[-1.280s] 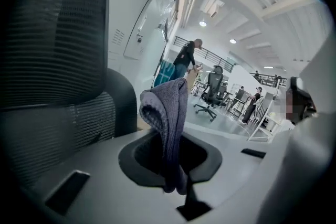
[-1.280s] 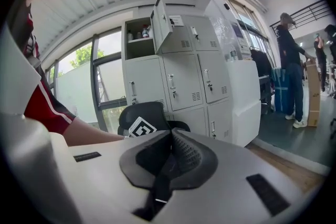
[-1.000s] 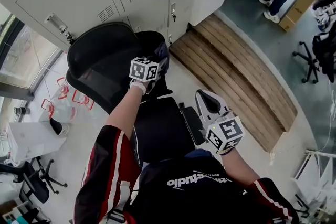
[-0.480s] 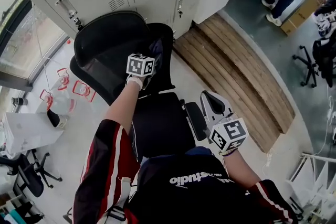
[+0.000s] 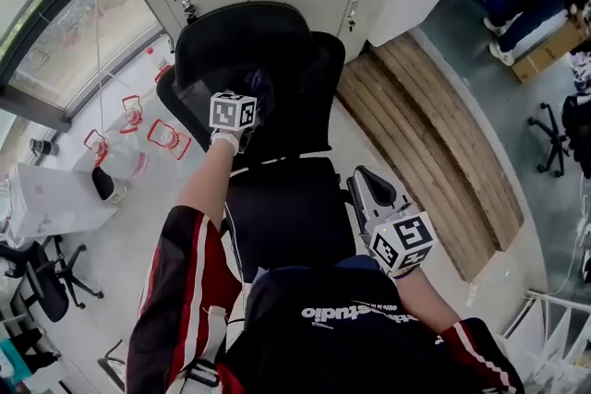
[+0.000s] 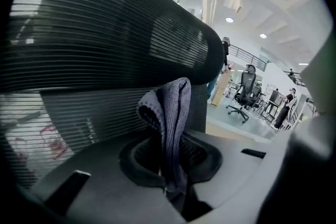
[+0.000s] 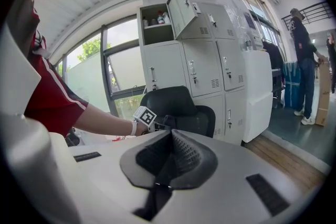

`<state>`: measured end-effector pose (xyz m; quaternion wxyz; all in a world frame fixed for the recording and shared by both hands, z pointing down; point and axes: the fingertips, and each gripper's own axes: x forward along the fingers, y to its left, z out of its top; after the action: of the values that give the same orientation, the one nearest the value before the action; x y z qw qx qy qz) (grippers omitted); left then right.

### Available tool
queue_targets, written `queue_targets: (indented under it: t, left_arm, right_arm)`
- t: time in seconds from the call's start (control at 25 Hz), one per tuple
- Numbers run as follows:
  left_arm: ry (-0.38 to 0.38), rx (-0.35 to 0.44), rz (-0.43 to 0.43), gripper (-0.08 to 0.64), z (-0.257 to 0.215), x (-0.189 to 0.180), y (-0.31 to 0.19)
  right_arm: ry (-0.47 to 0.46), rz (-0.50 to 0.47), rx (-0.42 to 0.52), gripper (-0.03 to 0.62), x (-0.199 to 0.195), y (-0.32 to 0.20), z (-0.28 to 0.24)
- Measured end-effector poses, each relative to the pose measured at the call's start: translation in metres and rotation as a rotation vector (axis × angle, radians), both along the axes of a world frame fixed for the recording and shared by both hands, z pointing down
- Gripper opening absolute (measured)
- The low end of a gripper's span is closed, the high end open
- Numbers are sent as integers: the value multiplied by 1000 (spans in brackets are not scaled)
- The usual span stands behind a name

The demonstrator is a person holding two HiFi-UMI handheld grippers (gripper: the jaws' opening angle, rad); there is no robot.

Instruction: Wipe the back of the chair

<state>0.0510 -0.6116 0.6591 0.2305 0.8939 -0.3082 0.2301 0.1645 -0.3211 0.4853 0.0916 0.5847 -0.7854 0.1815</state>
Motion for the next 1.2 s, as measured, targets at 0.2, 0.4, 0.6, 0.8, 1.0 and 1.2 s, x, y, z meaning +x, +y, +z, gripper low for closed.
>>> queue_targets:
  t: [0.2, 0.4, 0.6, 0.8, 1.0, 1.2]
  left_arm:
    - [-39, 23, -74, 55, 4, -77, -2]
    - [-75, 43, -149, 55, 2, -149, -5]
    - [-124, 58, -205, 55, -2, -213, -3]
    - [-118, 64, -280, 55, -11, -267, 4]
    - [-121, 97, -316, 55, -28, -296, 22]
    - [-76, 123, -293, 55, -39, -292, 43]
  right_arm:
    - [1, -51, -2, -3, -41, 3, 2]
    - [3, -93, 9, -3, -74, 4, -2]
    - [5, -123, 13, -3, -101, 6, -2]
    - [16, -149, 19, -3, -123, 9, -6]
    - [24, -170, 36, -3, -136, 16, -12]
    - [26, -176, 58, -3, -140, 23, -22]
